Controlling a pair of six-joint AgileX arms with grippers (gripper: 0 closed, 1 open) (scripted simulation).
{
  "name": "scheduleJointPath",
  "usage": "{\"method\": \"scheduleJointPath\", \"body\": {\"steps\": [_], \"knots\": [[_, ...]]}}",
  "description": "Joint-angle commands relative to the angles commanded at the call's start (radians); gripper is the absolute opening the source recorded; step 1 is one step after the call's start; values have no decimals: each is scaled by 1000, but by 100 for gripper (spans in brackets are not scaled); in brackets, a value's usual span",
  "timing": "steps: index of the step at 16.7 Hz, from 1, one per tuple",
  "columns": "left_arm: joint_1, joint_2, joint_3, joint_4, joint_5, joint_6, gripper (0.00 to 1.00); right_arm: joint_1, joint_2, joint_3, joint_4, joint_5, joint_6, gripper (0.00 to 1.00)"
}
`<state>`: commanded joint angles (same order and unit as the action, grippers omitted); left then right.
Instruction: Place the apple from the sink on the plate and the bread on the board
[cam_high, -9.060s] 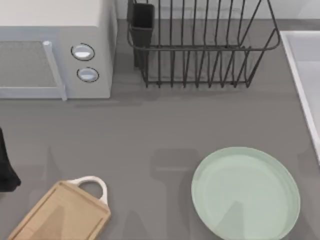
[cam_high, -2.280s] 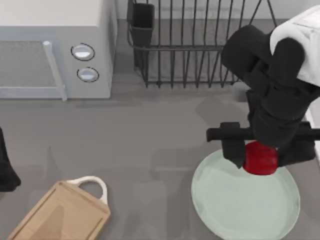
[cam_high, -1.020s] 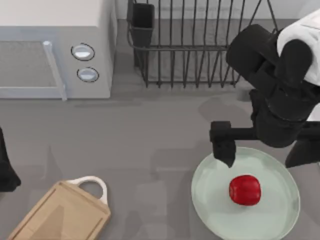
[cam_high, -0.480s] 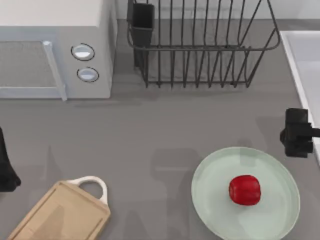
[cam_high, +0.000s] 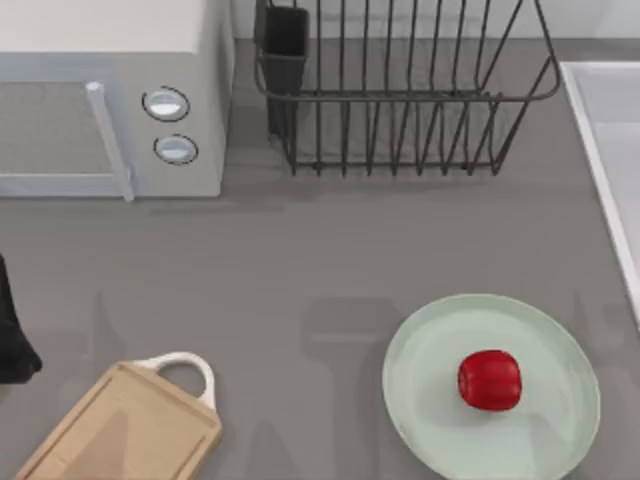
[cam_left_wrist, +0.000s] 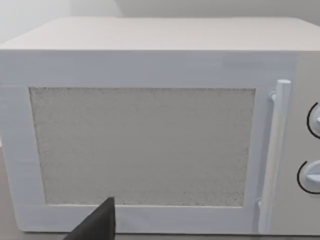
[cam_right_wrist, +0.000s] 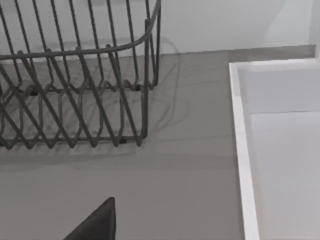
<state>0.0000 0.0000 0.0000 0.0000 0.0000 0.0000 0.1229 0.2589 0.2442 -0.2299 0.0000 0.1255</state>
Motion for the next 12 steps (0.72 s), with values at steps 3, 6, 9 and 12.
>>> {"method": "scheduleJointPath", "body": {"steps": [3,6,9,12], "knots": [[0,0,0,0,0,0,100,-79,-175,-163,150,0,-81,100],[0,0,0,0,0,0,100,-120,-254,-239,225,0,-123,100],[0,0,0,0,0,0,100,-123,-259,-244,230,0,-126,100],[0,1,0,0,0,0,100,-123,-259,-244,230,0,-126,100]]}}
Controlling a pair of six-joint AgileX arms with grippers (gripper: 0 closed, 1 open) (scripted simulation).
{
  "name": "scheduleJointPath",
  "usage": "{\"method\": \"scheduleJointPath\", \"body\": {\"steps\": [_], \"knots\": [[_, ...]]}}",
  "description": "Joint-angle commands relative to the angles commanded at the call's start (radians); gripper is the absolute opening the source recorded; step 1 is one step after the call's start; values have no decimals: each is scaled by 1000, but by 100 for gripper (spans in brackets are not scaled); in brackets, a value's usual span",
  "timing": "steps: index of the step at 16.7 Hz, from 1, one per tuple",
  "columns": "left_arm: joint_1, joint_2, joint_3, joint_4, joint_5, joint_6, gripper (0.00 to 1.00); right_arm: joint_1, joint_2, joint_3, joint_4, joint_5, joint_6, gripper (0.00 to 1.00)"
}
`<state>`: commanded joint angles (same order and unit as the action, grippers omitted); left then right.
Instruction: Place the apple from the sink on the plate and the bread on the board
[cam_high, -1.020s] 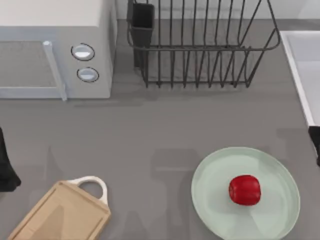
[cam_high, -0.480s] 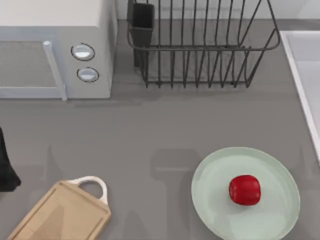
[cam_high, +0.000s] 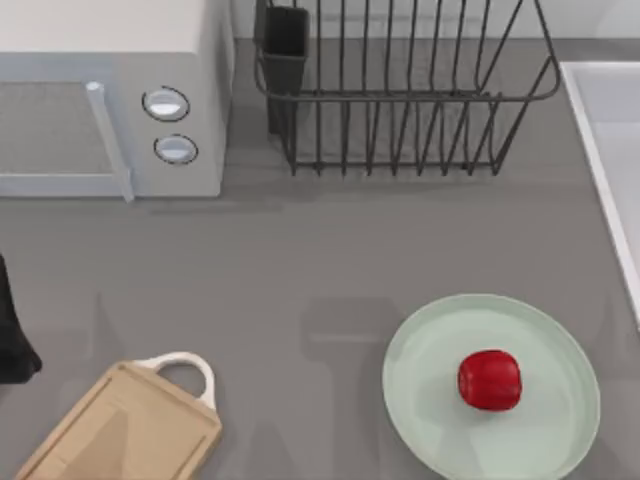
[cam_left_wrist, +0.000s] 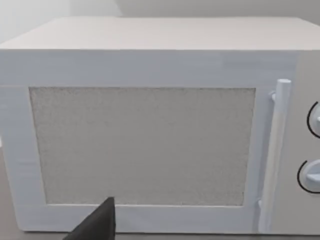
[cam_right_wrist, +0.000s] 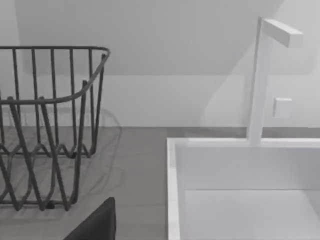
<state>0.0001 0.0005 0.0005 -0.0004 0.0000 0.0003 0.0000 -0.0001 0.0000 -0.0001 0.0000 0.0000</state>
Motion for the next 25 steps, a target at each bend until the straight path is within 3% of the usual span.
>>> {"method": "scheduleJointPath", "body": {"steps": [6,19,25], "knots": [[37,223,176,-150,1,104,100,0,0,0,0,0,0,100],[196,1375,936,-826,3,562,100,0,0,0,0,0,0,100],[236,1673,1122,-1004,1,681,100,0,0,0,0,0,0,100]]}}
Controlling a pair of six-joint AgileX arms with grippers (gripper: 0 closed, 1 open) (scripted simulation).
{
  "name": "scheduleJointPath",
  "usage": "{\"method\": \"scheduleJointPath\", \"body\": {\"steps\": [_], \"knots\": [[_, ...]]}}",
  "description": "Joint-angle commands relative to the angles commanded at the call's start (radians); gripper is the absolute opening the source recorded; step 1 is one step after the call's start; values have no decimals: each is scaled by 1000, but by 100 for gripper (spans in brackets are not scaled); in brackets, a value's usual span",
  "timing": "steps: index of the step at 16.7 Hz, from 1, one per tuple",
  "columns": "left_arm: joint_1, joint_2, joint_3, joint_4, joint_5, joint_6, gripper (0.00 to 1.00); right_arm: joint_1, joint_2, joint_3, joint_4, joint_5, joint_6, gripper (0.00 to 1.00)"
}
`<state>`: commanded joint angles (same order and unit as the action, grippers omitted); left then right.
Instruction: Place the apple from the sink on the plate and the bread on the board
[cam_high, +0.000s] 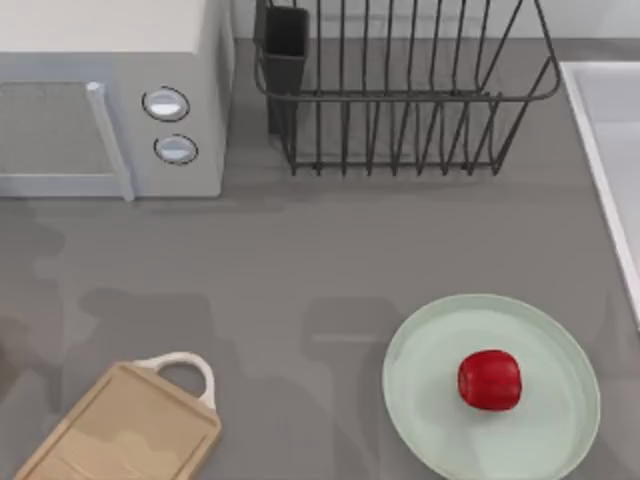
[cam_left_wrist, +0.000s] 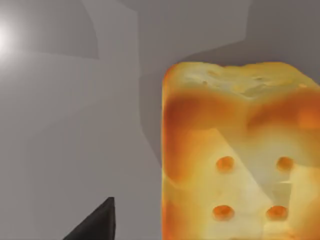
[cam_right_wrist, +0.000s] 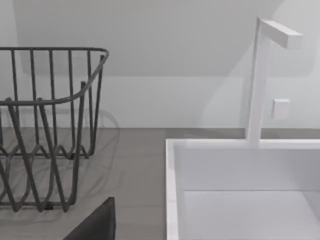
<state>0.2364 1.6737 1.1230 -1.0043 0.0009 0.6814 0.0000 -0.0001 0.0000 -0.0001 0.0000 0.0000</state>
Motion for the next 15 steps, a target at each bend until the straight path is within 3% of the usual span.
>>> {"method": "scheduleJointPath", "body": {"steps": [8,15], "knots": [[-1,23,-5,9,0,5,100,0,0,0,0,0,0,100],[4,129,-139,257,0,10,100,0,0,0,0,0,0,100]]}}
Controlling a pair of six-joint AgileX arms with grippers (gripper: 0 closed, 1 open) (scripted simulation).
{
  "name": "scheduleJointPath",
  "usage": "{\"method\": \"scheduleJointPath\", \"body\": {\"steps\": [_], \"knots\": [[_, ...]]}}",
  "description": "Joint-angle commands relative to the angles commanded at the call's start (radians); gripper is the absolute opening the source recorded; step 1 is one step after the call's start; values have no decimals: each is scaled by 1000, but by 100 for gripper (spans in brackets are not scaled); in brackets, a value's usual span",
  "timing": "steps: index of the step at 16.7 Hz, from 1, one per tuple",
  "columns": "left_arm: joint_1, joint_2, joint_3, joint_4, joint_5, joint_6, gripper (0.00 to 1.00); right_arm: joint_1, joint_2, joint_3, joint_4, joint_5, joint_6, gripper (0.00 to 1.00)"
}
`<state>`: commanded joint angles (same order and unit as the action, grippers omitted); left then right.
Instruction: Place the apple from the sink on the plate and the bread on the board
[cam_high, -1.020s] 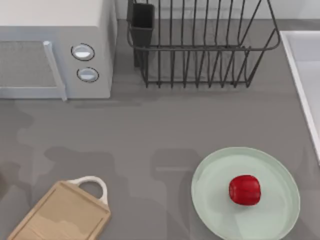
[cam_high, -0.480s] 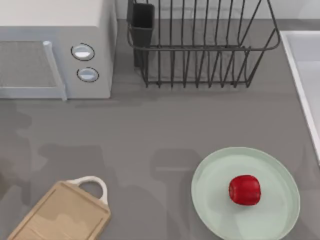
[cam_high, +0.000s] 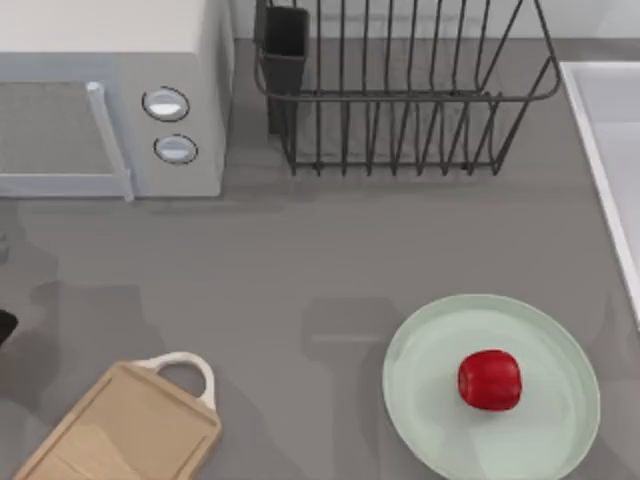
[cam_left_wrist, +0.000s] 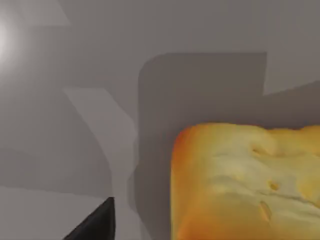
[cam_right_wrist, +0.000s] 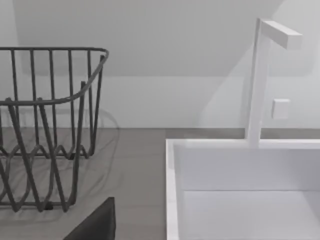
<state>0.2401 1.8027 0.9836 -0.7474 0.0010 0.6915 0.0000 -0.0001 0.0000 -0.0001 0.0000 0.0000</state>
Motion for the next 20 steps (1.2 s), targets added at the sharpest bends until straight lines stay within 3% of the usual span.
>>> {"method": "scheduleJointPath", "body": {"steps": [5,18,20], "knots": [[0,9,-12,17,0,1,100,0,0,0,0,0,0,100],[0,9,-12,17,0,1,2,0,0,0,0,0,0,100],[0,9,-12,17,0,1,0,0,0,0,0,0,0,100]]}}
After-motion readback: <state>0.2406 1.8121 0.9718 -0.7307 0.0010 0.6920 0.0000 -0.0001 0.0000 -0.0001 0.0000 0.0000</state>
